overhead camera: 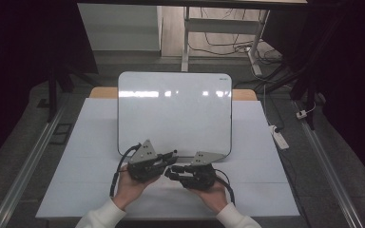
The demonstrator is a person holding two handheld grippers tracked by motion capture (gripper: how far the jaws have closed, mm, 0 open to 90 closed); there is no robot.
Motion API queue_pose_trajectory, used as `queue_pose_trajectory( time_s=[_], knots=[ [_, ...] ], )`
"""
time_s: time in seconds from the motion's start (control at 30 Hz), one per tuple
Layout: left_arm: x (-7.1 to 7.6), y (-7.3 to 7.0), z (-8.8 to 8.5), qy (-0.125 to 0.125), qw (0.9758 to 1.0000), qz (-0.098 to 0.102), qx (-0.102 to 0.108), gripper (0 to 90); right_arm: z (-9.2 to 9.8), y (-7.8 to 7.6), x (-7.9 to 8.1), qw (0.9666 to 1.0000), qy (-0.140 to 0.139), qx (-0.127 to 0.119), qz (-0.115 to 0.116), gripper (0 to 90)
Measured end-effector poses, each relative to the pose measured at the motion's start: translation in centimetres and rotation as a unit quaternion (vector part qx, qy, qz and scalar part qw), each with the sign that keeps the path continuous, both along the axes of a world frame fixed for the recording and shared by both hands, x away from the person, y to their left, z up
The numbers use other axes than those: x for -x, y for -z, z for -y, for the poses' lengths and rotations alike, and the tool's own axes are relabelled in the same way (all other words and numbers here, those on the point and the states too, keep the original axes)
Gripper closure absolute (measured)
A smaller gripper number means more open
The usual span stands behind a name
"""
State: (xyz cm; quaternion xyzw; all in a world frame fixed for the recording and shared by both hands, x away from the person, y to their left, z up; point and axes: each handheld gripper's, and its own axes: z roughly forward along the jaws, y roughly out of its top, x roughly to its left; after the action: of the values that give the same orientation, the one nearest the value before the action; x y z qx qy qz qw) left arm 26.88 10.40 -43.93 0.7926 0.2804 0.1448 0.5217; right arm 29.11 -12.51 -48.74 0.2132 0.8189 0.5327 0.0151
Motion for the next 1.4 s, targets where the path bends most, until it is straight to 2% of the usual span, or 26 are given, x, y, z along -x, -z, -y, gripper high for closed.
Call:
queue_pose_trajectory(
  time_s=[0.1,0.2,0.3,0.37,0.5,0.73,1.0,1.2,1.3,1.4],
  knots=[
    [-0.7,-0.8,-2.1,-0.030,0.9995,-0.001,0.008,81.3,1.0,-0.5,0.2,0.9998,0.016,-0.002,0.013,61.2],
    [-2.0,-1.8,-4.4,-0.063,0.9978,-0.009,0.017,81.2,2.7,-0.9,0.3,0.9991,0.038,0.001,0.020,59.0],
    [-4.1,-3.0,-6.2,-0.090,0.9954,-0.028,0.012,81.2,4.9,-1.1,0.3,0.9979,0.061,0.003,0.025,58.7],
    [-5.6,-3.8,-7.1,-0.107,0.9935,-0.040,0.000,81.2,6.4,-1.1,0.4,0.9964,0.078,0.009,0.031,58.7],
    [-8.4,-5.1,-8.3,-0.136,0.9892,-0.050,-0.015,81.1,9.2,-1.2,0.7,0.9933,0.109,0.013,0.038,58.6],
    [-12.7,-6.8,-9.8,-0.181,0.9792,-0.077,-0.048,81.0,12.6,-1.5,1.2,0.9878,0.148,0.014,0.045,58.5],
    [-15.8,-8.2,-10.2,-0.208,0.9696,-0.093,-0.089,81.0,14.3,-1.0,1.0,0.9846,0.170,0.016,0.036,58.5],
    [-17.5,-8.4,-9.8,-0.222,0.9648,-0.092,-0.106,81.0,14.7,-0.9,0.9,0.9833,0.178,0.017,0.034,58.3],
    [-18.0,-8.2,-9.7,-0.228,0.9636,-0.089,-0.107,80.9,14.8,-0.8,0.9,0.9832,0.179,0.018,0.032,58.3],
    [-18.3,-7.9,-9.6,-0.230,0.9636,-0.087,-0.104,80.8,14.8,-0.7,0.8,0.9831,0.179,0.019,0.032,58.1]
  ],
)
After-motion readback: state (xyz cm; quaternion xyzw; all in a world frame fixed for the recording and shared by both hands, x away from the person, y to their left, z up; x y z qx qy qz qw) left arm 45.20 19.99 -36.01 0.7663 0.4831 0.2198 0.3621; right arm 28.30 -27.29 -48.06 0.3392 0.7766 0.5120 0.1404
